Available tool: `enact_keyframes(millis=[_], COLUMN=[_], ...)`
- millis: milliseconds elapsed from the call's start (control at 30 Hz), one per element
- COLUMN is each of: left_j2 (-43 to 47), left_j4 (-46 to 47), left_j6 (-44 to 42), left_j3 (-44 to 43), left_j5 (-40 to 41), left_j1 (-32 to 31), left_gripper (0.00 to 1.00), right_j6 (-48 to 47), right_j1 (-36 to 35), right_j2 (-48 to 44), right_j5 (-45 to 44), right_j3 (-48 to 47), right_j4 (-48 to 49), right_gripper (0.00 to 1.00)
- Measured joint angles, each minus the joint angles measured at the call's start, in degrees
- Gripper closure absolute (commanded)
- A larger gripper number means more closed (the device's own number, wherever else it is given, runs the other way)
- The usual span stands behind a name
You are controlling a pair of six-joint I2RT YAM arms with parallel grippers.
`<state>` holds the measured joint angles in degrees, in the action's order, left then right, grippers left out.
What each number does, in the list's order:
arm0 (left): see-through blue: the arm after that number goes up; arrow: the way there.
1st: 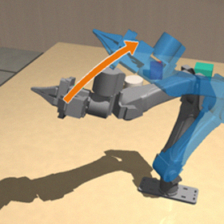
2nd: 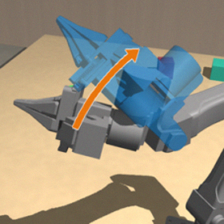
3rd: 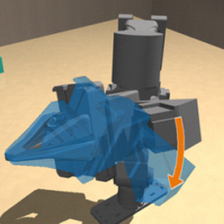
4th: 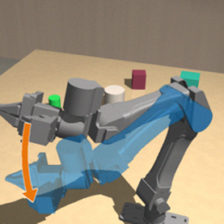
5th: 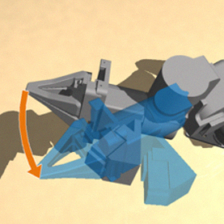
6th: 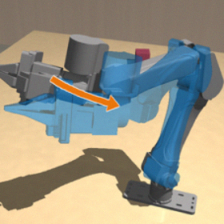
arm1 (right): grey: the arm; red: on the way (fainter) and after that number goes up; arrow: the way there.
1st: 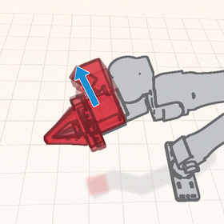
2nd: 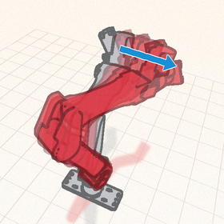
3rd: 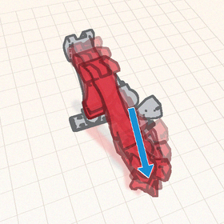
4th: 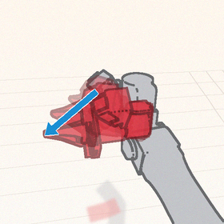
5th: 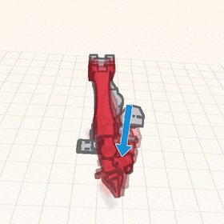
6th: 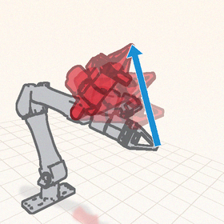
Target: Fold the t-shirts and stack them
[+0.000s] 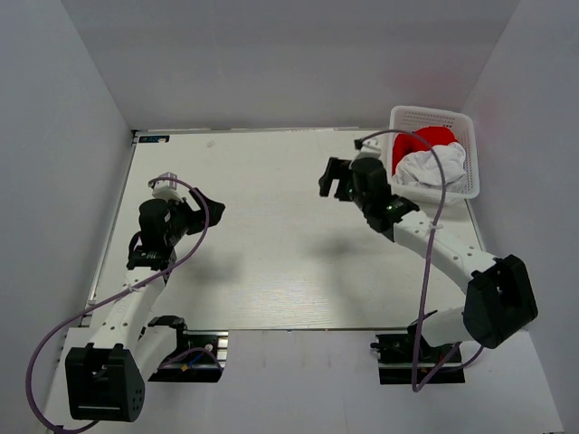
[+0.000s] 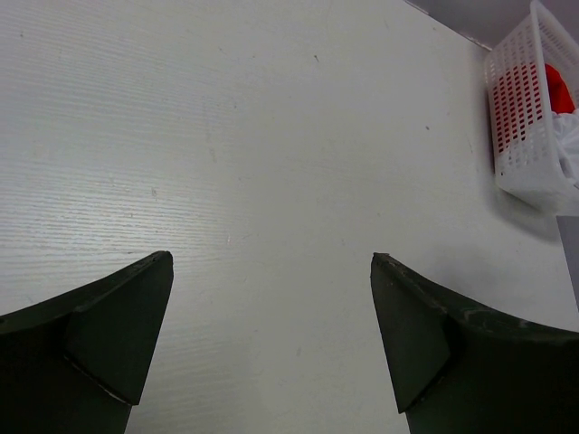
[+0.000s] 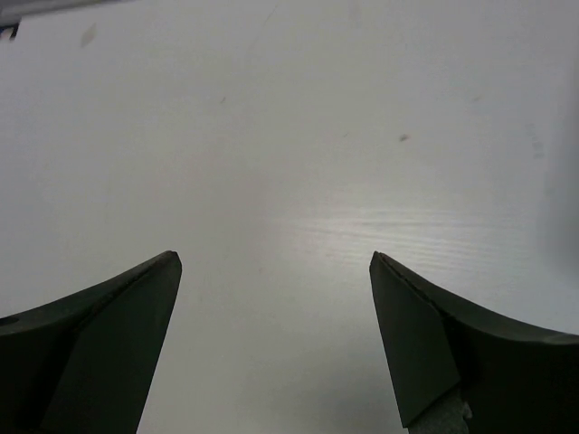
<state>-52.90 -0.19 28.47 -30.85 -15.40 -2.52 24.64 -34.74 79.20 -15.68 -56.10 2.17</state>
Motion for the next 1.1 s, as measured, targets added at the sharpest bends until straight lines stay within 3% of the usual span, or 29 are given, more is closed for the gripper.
enact_keyframes(millis=[167, 300, 467, 600, 700, 1000, 1067, 1100], left_j2=[-0.31, -0.31, -0.31, -0.61, -1.42, -4.11, -4.59, -4.87], left_j4=[-0.68, -1.11, -1.38, -1.42, -1.46, -2.6, -2.69, -2.73], left_j6=[0.07, 0.07, 0.07, 0.07, 0.09, 0.04, 0.04, 0.02], left_j3=[0.0, 0.0, 0.0, 0.0, 0.0, -0.02, -0.09, -0.15], left_j5=[0.85, 1.11, 1.53, 2.29, 2.99, 4.98, 5.14, 5.2], left_j1=[0.0, 0.0, 0.0, 0.0, 0.0, 0.0, 0.0, 0.0], left_gripper=[0.0, 0.0, 0.0, 0.0, 0.0, 0.0, 0.0, 0.0], right_j6=[0.02, 0.07, 1.18, 3.19, 4.81, 9.33, 9.31, 9.14], right_j1=[10.84, 20.61, 29.55, 33.77, 35.87, 39.45, 39.56, 39.56], right_j2=[0.31, 5.79, 21.18, 39.76, 50.69, 61.99, 62.29, 62.29], right_j5=[-5.62, -7.96, -6.86, -5.73, -4.37, 0.61, 0.96, 1.05], right_j3=[-8.57, -18.6, -34.75, -57.44, -69.4, -71.6, -71.6, -71.6], right_j4=[-8.26, -16.59, -24.85, -32.7, -34.97, -38.84, -38.8, -38.8], right_gripper=[0.1, 0.1, 0.1, 0.1, 0.1, 0.1, 0.14, 0.28])
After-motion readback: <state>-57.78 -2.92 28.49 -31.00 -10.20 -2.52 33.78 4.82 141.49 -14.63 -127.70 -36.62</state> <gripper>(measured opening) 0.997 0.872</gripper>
